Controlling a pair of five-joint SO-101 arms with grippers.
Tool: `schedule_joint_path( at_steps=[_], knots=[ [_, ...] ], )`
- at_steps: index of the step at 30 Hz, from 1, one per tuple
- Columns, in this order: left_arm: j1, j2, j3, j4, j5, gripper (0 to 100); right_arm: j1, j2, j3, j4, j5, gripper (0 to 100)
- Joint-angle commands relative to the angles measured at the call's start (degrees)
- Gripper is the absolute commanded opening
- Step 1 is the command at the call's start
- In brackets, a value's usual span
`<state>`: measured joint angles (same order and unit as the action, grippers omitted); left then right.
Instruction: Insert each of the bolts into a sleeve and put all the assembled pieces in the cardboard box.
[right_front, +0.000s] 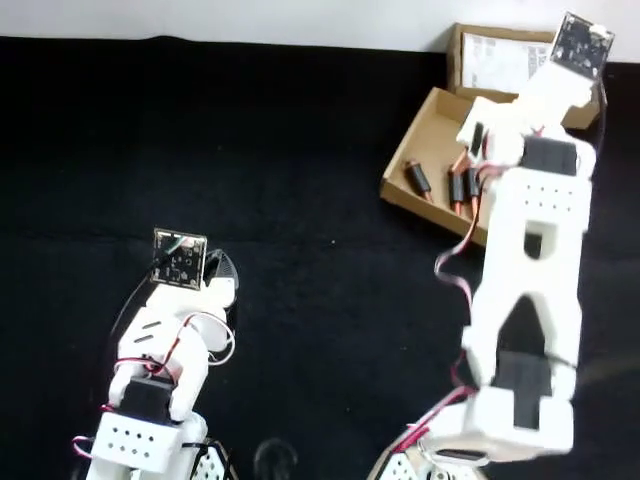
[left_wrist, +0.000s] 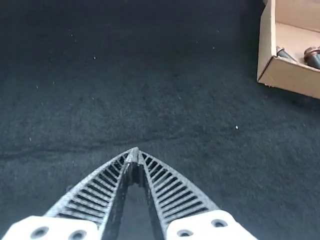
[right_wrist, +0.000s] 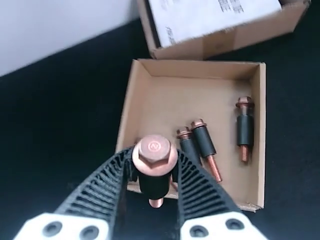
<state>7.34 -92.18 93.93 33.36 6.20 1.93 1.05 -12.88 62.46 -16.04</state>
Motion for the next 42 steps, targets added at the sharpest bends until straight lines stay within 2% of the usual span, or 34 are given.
schedule_joint_path(
  at_steps=[1,4,8,17,24,30,32,34,37,42],
  knots=[
    [-0.57,-0.48,3.38,-7.47,-0.09,1,2.07,8.40,-13.49,3.47,0.09,0.8],
    [-0.48,-0.40,3.65,-10.11,-0.09,1,2.95,16.57,-22.20,8.04,1.23,0.8],
    [-0.48,-0.40,3.65,-9.76,-0.09,1,5.05,26.59,-32.84,11.74,1.49,0.8],
    [-0.48,-0.40,3.65,-3.69,-0.09,1,8.31,46.81,-50.07,11.82,1.58,0.8],
    [-0.48,0.04,3.65,-3.60,-0.09,1,7.25,57.10,-57.45,10.51,1.58,0.8],
    [-0.57,0.04,3.65,-2.73,0.00,1,6.81,59.38,-63.25,10.42,1.67,1.3],
    [-0.48,0.04,3.65,-2.64,0.00,1,6.02,58.95,-65.01,11.12,3.87,4.8],
    [-0.48,0.04,3.65,-2.29,0.00,1,5.05,58.95,-67.47,14.64,8.88,13.5],
    [-0.40,0.04,3.65,-1.93,-0.09,1,3.74,58.95,-73.36,20.88,9.67,24.5],
    [-0.40,0.13,3.65,-1.93,-0.09,1,3.12,58.59,-89.19,30.37,9.93,25.9]
  ],
)
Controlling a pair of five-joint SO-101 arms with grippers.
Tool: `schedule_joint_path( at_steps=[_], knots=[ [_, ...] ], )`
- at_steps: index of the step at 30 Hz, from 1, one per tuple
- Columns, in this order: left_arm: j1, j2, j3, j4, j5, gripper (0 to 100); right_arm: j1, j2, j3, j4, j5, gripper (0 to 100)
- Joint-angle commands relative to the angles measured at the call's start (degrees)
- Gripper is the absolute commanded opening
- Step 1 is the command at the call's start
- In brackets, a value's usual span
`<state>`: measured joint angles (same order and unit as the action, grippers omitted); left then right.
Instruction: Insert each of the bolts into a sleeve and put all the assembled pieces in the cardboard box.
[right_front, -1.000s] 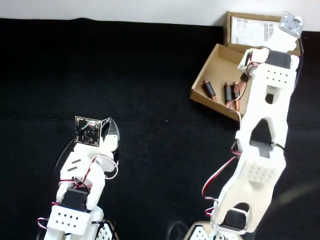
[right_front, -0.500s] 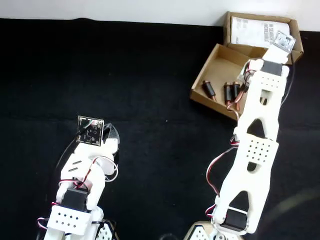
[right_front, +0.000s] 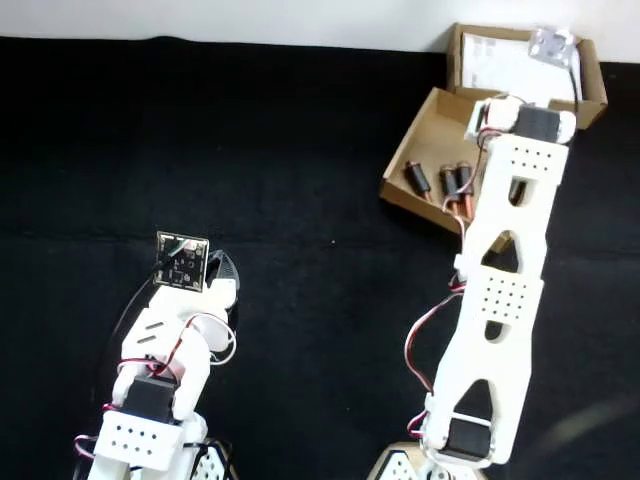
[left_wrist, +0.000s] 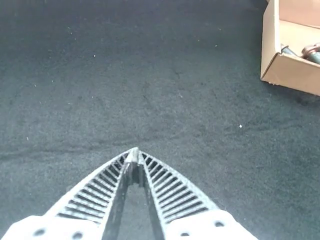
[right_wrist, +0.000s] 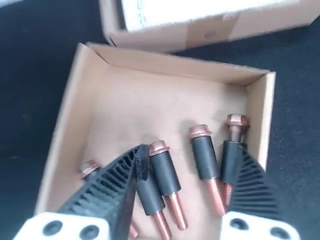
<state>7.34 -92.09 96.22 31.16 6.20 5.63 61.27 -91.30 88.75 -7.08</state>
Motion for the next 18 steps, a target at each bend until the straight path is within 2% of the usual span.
schedule_joint_path(
  at_steps=[1,5,18],
  knots=[
    [-0.40,0.04,1.36,0.26,-0.09,1,-0.66,-2.59,-11.30,5.32,0.97,25.9],
    [-0.40,0.04,1.36,0.26,-0.09,1,-0.48,-10.24,-10.33,12.09,0.70,25.9],
    [-0.40,0.13,1.36,0.26,-0.09,1,0.84,-31.78,-9.80,12.53,0.70,25.9]
  ],
)
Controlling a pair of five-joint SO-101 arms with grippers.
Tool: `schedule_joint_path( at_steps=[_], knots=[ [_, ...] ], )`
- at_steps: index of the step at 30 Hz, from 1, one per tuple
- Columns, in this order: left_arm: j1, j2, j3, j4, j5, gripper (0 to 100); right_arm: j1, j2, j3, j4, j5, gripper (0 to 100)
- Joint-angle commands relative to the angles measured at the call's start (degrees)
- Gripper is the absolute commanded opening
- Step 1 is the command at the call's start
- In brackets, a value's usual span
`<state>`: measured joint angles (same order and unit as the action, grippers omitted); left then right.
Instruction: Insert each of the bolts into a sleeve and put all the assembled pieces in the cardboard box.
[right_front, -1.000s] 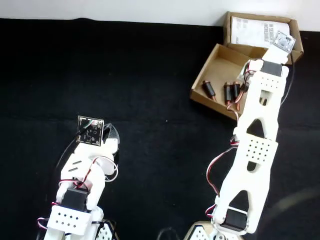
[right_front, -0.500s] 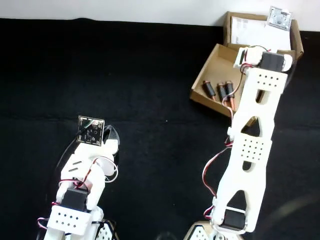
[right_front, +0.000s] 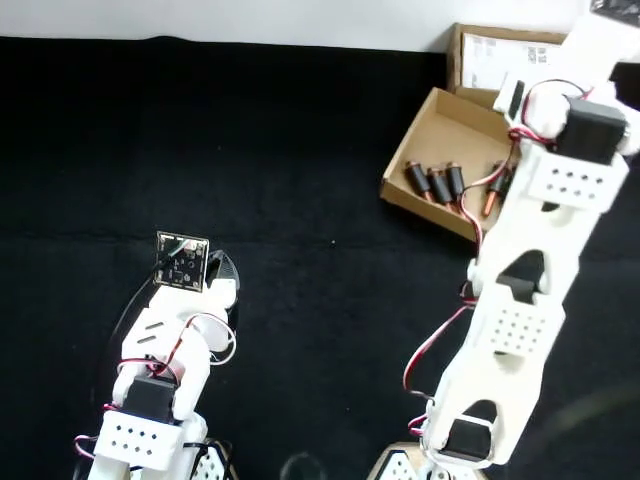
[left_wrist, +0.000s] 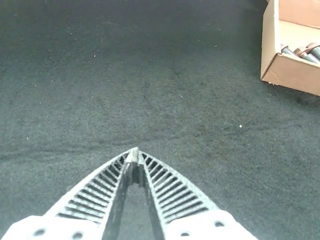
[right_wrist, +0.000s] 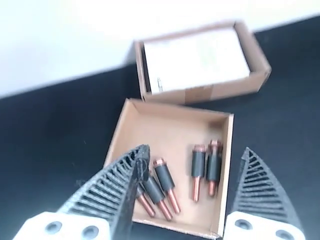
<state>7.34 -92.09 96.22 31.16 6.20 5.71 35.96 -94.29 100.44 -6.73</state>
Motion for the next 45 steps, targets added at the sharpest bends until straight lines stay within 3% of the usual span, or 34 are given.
schedule_joint_path(
  at_steps=[1,11,36,45],
  knots=[
    [-0.40,0.13,1.36,0.26,-0.09,1,0.75,-7.60,-6.81,0.92,0.35,25.9],
    [-0.48,0.13,1.36,0.00,-0.09,1,0.40,-19.74,0.04,0.84,0.62,25.9],
    [-0.48,0.13,1.36,0.18,-0.09,1,0.31,-80.13,106.51,0.22,0.79,25.9],
    [-0.48,0.13,1.36,0.18,-0.09,1,0.40,-100.53,138.86,-14.46,0.79,25.9]
  ],
)
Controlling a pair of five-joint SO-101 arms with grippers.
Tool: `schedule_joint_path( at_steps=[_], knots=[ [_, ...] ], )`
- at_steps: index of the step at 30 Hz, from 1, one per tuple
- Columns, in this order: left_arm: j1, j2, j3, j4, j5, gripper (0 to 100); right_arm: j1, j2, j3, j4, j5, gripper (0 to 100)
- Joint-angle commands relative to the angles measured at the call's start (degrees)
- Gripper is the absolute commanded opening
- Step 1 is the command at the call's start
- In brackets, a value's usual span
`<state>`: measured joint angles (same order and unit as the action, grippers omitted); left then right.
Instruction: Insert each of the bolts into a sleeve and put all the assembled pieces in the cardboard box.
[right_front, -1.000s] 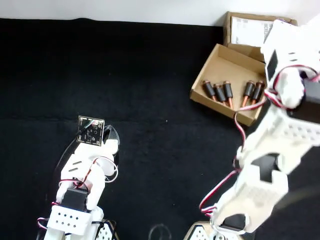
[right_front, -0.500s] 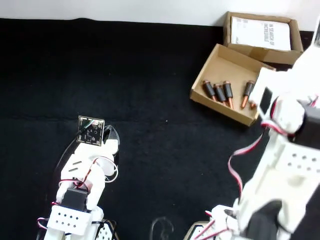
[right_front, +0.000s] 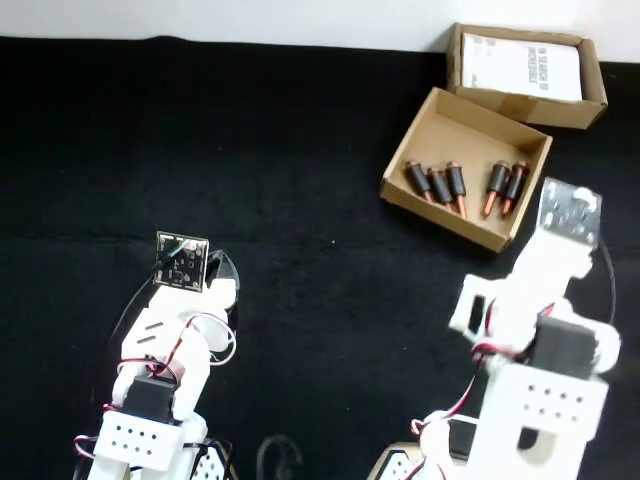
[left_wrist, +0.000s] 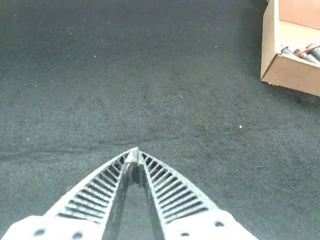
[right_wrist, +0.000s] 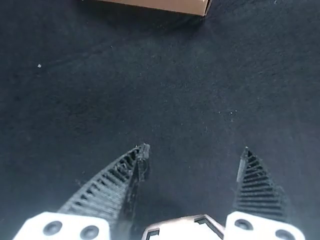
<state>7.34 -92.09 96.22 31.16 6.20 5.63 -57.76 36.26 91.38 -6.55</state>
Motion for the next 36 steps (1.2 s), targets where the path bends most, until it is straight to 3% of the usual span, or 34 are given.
schedule_joint_path(
  at_steps=[1,7,15,20,25,27,36],
  knots=[
    [-0.48,0.13,1.36,0.18,-0.09,1,0.48,-9.36,11.74,-7.87,0.62,25.9],
    [-0.48,0.13,1.36,2.37,-0.09,1,0.40,-26.07,32.13,-18.15,0.62,25.9],
    [-1.36,-0.04,1.36,12.57,-0.35,1,0.40,-47.25,51.56,-20.26,0.62,25.9],
    [-10.68,-0.48,1.36,21.89,-0.44,1,-0.75,-46.02,56.04,-20.35,0.62,25.1],
    [-20.53,-0.48,1.36,23.91,-0.44,1,-1.19,-45.76,56.75,-20.53,0.70,9.2],
    [-21.58,-0.48,1.36,25.14,-0.44,1,-1.45,-45.85,57.19,-20.53,0.70,0.5],
    [-21.58,-0.48,1.36,26.90,-0.44,1,-2.07,-45.58,60.18,-19.74,0.70,0.7]
  ],
)
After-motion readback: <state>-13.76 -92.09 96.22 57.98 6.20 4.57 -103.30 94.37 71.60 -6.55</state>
